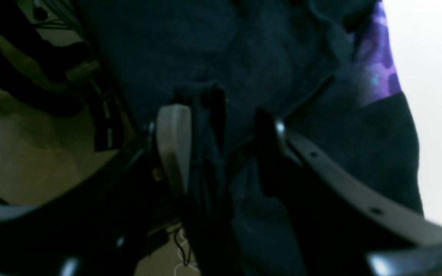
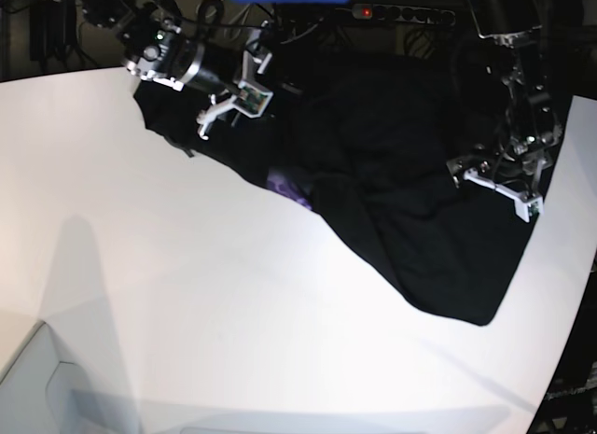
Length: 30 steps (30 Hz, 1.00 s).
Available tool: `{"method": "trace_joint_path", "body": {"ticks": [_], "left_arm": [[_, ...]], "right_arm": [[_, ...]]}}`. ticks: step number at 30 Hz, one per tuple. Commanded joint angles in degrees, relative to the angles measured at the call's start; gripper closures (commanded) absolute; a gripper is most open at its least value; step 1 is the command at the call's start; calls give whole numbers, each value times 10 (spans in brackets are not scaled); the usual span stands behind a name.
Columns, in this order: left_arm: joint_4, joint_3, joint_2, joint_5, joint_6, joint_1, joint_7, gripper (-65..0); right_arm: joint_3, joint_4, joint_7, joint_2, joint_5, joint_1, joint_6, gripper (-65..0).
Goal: Layout the t-shirt on the table in an organized manner, then fold the t-shirt properly
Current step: 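Lift the shirt edge with the right gripper and fold it over, then pull the shirt back out flat with the right gripper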
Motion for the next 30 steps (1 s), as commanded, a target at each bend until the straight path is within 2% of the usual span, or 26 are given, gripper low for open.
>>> {"method": "trace_joint_path", "body": {"ticks": [1, 6, 9, 15, 17, 30], "left_arm": [[3, 0, -1, -11, 1, -4, 11, -650], [3, 0, -1, -11, 1, -4, 11, -650], [3, -2, -1, -11, 1, -4, 11, -650], [3, -2, -1, -11, 0, -4, 10, -650], [3, -2, -1, -11, 0, -4, 10, -650], [3, 0, -1, -11, 0, -4, 10, -650]], "right_arm": [[4, 20, 17, 9, 8, 1, -2, -295], [50, 60, 17, 5, 8, -14, -2, -302], [68, 68, 14, -20, 8, -18, -1, -303], [72, 21, -85, -75, 6, 16, -1, -303], [73, 6, -99, -87, 6, 23, -1, -303], [75, -71, -100, -94, 6, 35, -1, -295]]}}
